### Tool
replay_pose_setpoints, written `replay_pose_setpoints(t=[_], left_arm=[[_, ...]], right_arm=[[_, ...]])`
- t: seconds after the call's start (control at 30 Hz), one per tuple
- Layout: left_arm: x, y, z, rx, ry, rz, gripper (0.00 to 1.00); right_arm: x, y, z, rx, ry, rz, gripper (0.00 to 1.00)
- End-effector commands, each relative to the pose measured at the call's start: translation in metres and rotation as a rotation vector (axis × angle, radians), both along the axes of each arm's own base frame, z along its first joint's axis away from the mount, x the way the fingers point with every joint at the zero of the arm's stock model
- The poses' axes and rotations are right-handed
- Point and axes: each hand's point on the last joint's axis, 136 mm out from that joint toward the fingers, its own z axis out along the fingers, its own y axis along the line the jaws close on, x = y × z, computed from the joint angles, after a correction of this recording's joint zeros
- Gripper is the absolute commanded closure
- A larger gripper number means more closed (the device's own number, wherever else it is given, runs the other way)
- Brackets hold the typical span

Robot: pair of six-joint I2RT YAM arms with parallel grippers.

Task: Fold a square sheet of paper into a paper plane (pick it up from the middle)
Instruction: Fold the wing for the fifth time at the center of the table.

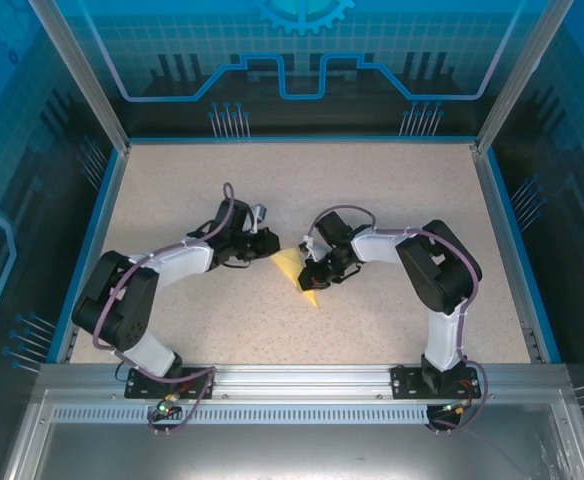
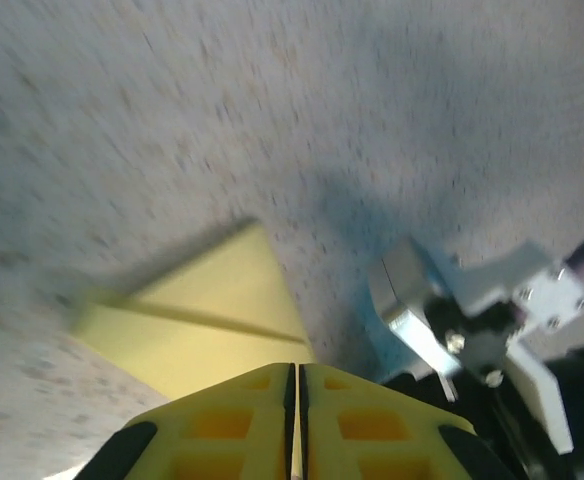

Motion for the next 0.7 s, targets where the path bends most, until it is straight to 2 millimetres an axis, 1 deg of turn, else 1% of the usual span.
replay_pose_setpoints(t=[0.0, 0.13, 0.27, 0.37, 0.53, 0.67], left_arm=[[-0.006, -0.016, -0.013, -0.071, 0.046, 0.001, 0.89], [-0.01, -0.023, -0.034, -0.052, 0.087, -0.009, 0.91], [-0.011, -0.019, -0.054, -0.016, 0.116, 0.001, 0.93], [-0.013, -0.017, -0.064, 0.0, 0.129, 0.007, 0.94], [-0.016, -0.012, -0.08, 0.043, 0.156, 0.004, 0.97], [-0.016, -0.01, -0.084, 0.068, 0.153, -0.007, 0.97]], right_arm=[[0.008, -0.006, -0.026, -0.056, -0.001, -0.038, 0.95], [0.008, -0.009, -0.021, -0.055, -0.02, -0.032, 0.95], [0.007, -0.012, -0.017, -0.048, -0.037, -0.03, 0.95], [0.009, -0.011, -0.01, -0.027, -0.06, -0.028, 0.95], [0.015, 0.004, 0.018, 0.066, -0.161, 0.005, 0.94], [0.021, 0.012, 0.033, 0.103, -0.238, 0.02, 0.93]])
